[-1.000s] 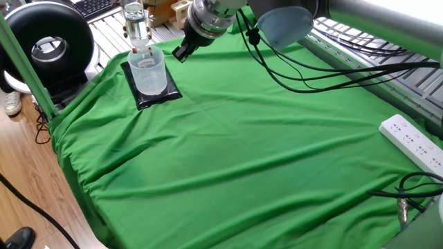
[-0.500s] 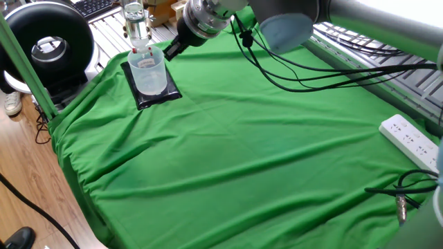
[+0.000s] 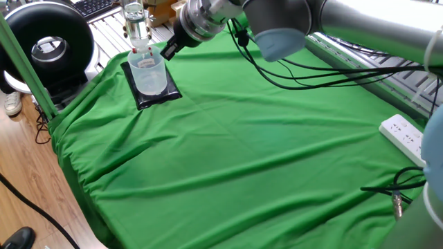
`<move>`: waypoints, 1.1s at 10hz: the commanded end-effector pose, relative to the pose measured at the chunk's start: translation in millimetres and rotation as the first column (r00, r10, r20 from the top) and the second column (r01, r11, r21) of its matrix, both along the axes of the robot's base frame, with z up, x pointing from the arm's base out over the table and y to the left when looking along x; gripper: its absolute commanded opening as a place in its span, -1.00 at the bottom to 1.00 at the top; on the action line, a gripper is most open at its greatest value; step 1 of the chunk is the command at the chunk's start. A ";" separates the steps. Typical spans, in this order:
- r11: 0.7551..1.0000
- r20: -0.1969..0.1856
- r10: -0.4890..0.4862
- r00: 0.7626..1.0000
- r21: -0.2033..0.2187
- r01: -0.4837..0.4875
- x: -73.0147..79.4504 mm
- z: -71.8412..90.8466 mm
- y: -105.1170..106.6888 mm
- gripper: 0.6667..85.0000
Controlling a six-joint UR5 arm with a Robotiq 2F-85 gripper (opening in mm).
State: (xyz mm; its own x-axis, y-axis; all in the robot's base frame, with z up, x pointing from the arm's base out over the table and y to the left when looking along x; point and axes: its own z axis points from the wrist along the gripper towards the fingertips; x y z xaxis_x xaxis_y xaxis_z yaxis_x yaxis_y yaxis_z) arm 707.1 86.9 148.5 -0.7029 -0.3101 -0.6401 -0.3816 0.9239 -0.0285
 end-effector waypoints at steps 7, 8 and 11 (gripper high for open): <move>0.998 0.084 0.011 0.996 0.053 -0.016 18.0 4.2 15.7 -0.98; 0.999 0.090 0.013 0.996 0.045 -0.018 20.0 0.0 13.7 -0.98; 0.998 0.106 0.017 0.994 0.052 -0.023 25.8 -3.2 17.0 -0.98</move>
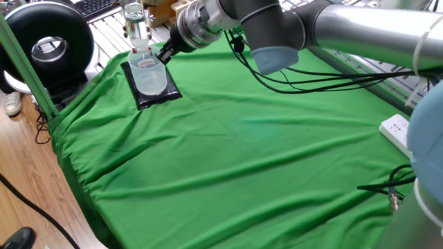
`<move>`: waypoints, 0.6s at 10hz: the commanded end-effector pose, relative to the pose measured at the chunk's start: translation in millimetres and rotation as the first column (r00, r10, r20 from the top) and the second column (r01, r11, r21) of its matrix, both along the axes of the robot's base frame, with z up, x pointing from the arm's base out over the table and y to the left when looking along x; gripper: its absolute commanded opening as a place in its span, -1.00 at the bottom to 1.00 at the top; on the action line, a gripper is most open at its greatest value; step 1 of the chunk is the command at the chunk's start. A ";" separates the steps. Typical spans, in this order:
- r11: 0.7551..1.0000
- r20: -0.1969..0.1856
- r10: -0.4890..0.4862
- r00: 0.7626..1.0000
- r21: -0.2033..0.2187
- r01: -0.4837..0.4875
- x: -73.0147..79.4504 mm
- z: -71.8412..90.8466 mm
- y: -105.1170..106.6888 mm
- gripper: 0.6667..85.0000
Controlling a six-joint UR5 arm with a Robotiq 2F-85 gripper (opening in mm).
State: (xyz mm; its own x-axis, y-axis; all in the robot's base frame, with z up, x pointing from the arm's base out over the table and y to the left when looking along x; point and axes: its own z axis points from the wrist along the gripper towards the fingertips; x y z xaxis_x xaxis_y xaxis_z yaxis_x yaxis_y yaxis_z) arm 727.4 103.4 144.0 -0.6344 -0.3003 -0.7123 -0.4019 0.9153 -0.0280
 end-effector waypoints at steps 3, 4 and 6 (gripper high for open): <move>1.000 0.014 -0.014 1.000 0.008 0.014 5.2 -1.9 -1.4 -0.98; 1.000 0.017 -0.013 1.000 0.002 0.013 6.5 -3.9 -2.1 -0.98; 1.000 0.024 -0.009 1.000 0.010 0.008 8.0 -4.6 0.5 -0.98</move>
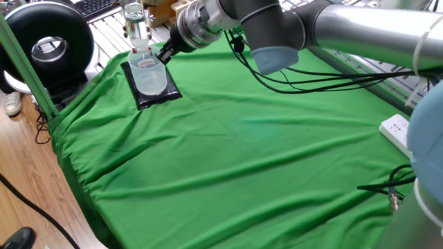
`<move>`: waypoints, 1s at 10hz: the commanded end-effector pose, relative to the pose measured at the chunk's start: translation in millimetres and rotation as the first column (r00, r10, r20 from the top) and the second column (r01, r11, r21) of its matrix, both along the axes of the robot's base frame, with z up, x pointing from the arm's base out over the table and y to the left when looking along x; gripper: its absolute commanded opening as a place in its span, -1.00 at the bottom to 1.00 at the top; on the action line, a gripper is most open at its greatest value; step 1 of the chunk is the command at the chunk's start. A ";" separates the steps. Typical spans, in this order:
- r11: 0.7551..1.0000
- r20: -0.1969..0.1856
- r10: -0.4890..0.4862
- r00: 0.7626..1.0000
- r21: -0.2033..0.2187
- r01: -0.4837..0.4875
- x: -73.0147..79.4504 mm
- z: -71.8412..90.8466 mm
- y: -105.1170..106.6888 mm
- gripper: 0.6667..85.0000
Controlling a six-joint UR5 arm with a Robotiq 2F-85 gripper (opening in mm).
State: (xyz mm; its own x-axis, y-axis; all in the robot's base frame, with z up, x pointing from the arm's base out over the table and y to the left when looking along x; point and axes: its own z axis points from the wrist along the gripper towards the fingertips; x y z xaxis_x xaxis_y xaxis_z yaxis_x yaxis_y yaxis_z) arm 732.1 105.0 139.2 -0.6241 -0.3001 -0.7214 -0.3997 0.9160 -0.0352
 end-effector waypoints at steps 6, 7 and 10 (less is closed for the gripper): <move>1.000 0.018 -0.009 1.000 0.029 0.009 4.1 -1.3 4.2 -0.98; 1.000 0.025 -0.003 1.000 0.023 0.002 5.5 -0.6 5.0 -0.98; 1.000 0.039 0.007 0.999 0.029 -0.008 8.6 -3.8 8.9 -0.98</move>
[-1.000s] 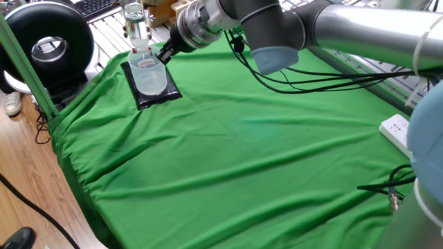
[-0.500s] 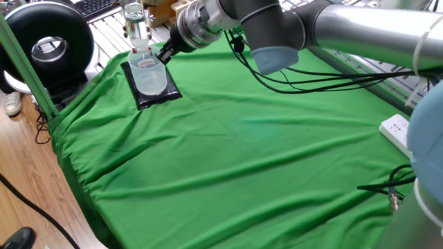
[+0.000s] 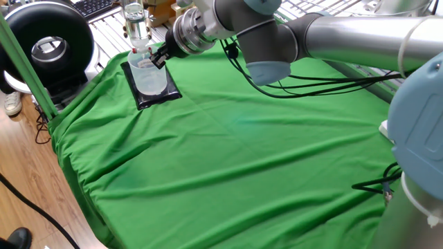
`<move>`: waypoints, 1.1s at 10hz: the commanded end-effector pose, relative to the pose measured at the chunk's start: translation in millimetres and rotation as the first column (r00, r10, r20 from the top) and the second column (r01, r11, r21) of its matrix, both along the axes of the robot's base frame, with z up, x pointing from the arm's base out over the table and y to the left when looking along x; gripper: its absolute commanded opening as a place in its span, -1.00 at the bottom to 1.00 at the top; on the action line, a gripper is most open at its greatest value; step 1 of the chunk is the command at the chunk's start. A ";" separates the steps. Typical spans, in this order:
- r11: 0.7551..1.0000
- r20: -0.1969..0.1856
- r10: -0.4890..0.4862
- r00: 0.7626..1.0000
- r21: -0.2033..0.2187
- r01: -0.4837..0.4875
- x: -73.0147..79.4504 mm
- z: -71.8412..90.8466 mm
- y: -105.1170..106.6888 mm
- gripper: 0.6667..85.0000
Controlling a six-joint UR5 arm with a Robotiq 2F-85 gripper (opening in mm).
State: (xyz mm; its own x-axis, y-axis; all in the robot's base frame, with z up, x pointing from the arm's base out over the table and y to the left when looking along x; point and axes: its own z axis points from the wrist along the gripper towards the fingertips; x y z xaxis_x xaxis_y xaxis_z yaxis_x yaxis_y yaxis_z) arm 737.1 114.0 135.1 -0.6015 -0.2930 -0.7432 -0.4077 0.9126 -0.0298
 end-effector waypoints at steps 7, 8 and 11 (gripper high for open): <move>0.999 0.040 0.014 0.999 -0.030 -0.013 11.9 0.4 -8.9 -0.98; 0.999 0.041 0.014 0.999 -0.033 -0.012 12.6 -0.4 -9.2 -0.98; 0.999 0.045 0.015 0.999 -0.035 -0.013 16.5 2.0 -8.5 -0.98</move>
State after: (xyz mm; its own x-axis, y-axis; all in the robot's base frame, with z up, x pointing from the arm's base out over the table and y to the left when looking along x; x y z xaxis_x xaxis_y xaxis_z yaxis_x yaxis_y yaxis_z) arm 749.4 108.3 133.6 -0.5649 -0.3366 -0.7534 -0.4252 0.9012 -0.0838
